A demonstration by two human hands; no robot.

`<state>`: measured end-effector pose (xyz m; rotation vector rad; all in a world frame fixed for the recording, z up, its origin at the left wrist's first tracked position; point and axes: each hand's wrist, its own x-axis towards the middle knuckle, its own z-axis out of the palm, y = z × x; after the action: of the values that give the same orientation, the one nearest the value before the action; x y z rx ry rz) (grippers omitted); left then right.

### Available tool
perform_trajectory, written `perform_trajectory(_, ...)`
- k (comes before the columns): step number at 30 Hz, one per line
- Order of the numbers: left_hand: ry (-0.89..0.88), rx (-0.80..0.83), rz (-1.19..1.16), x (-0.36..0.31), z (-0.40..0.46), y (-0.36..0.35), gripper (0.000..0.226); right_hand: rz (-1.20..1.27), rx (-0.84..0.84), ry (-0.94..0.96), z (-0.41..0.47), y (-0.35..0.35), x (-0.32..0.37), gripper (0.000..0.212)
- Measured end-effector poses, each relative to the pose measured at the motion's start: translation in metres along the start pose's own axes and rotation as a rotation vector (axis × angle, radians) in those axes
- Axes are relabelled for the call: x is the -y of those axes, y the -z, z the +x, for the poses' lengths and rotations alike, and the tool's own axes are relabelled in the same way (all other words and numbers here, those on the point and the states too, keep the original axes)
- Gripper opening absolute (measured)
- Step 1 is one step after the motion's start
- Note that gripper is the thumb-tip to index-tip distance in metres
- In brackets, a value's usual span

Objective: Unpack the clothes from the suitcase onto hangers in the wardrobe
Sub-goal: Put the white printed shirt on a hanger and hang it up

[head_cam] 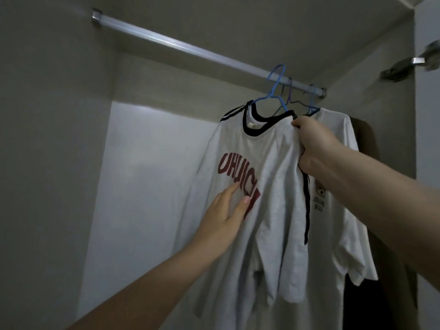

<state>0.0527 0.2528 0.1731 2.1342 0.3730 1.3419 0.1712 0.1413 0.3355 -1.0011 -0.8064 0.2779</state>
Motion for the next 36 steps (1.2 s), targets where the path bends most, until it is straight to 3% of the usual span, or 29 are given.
perform_trajectory(10, 0.079, -0.155, -0.072, 0.011, 0.076, 0.033, 0.041, -0.15, -0.083, 0.16, 0.087, -0.036, 0.034, 0.036)
perform_trajectory(14, 0.01, -0.199, -0.052, 0.017, 0.083, 0.034, 0.025, -0.145, -0.117, 0.132, 0.111, -0.034, 0.038, 0.033)
perform_trajectory(22, -0.118, -0.145, -0.002, 0.024, 0.083, 0.02, 0.029, -0.453, -0.091, 0.162, 0.134, -0.002, 0.042, 0.042)
perform_trajectory(25, -0.126, -0.121, -0.011, 0.026, 0.081, 0.011, 0.028, -0.567, -0.166, 0.229, 0.135, 0.012, 0.045, 0.048)
perform_trajectory(28, -0.142, -0.057, 0.003, 0.03, 0.074, -0.002, 0.027, -0.638, -0.259, 0.333, 0.128, 0.026, 0.043, 0.029)
perform_trajectory(32, -0.152, 0.038, 0.01, 0.038, 0.059, -0.019, 0.031, -0.663, -0.27, 0.442, 0.108, 0.043, 0.021, 0.021)
perform_trajectory(36, -0.061, 0.133, -0.101, 0.049, 0.039, -0.041, 0.033, -0.543, -0.279, 0.487, 0.089, 0.063, -0.032, 0.041)
